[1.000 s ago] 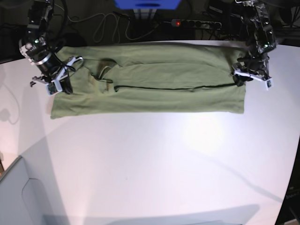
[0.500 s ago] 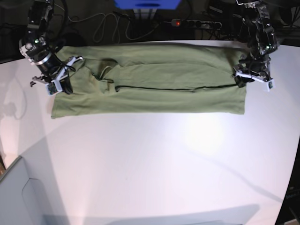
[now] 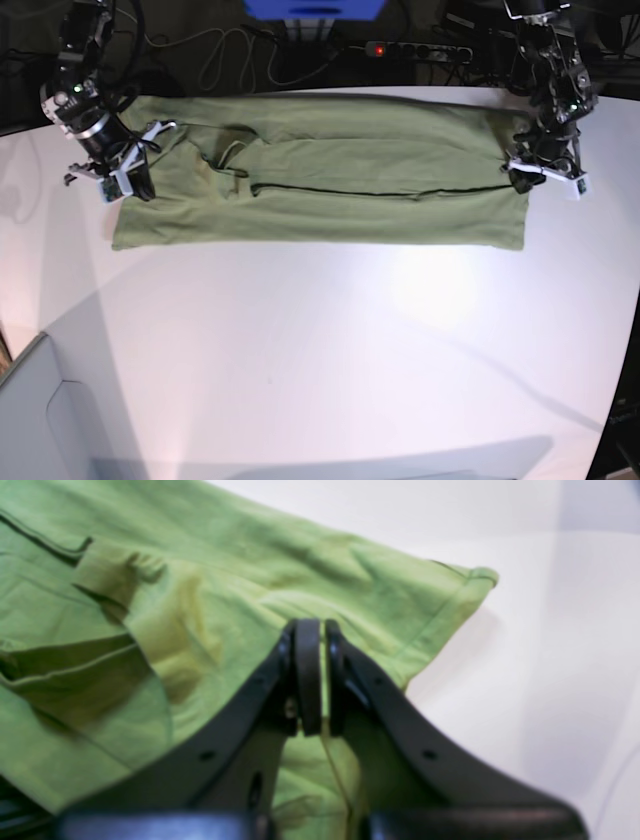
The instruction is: Fold the T-shirt properly
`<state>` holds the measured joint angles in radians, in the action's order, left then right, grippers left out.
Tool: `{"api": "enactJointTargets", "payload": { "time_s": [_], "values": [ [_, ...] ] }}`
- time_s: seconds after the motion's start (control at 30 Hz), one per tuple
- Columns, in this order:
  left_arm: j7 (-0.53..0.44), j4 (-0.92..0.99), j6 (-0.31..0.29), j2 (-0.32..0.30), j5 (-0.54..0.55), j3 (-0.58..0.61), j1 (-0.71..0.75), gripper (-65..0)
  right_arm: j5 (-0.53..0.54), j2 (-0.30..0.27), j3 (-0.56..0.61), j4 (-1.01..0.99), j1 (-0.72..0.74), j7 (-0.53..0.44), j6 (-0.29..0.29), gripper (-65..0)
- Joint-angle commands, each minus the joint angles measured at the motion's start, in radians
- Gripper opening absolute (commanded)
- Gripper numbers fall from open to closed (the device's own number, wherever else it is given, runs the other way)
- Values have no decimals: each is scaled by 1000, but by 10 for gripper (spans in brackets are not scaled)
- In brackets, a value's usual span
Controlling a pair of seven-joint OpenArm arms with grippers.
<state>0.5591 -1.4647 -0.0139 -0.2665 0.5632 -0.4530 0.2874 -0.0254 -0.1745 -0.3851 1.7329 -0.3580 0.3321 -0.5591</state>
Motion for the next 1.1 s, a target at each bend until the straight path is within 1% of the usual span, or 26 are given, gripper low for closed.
{"api": "enactJointTargets", "payload": {
  "time_s": [0.0, 0.2, 0.27, 0.3, 0.4, 0.57, 0.67, 0.77, 0.9, 1.07],
  "values": [
    [74, 14, 13, 5, -12, 21, 8, -475, 14, -10, -4, 17, 3, -26, -9, -645],
    [68, 55, 13, 5, -12, 72, 3, -478, 14, -10, -4, 17, 1, -26, -9, -645],
    [36, 69, 13, 5, -12, 95, 3, -485, 14, -10, -4, 17, 1, -26, -9, -645],
    [14, 71, 13, 3, -12, 113, 5, -505, 14, -10, -4, 17, 0, -26, -9, -645],
    [-49, 74, 13, -1, -12, 164, 17, -650, 14, -10, -4, 17, -2, -26, -9, -645],
    [-66, 69, 18, -1, -12, 171, 29, -650, 14, -10, -4, 17, -2, -26, -9, -645],
    [-66, 35, 19, 0, -10, 167, 31, -650, 14, -10, -4, 17, -2, -26, -9, -645],
    [-66, -75, 21, 17, -10, 109, 66, -650, 14, -10, -5, 17, -2, -26, -9, -645],
    [-55, -233, 22, 55, -12, 44, 86, -650, 14, -10, -5, 17, 0, -26, -9, -645],
    [-57, -360, 22, 65, -12, 29, 117, -650, 14, -10, -5, 20, 1, -26, -9, -645]
  ]
}}
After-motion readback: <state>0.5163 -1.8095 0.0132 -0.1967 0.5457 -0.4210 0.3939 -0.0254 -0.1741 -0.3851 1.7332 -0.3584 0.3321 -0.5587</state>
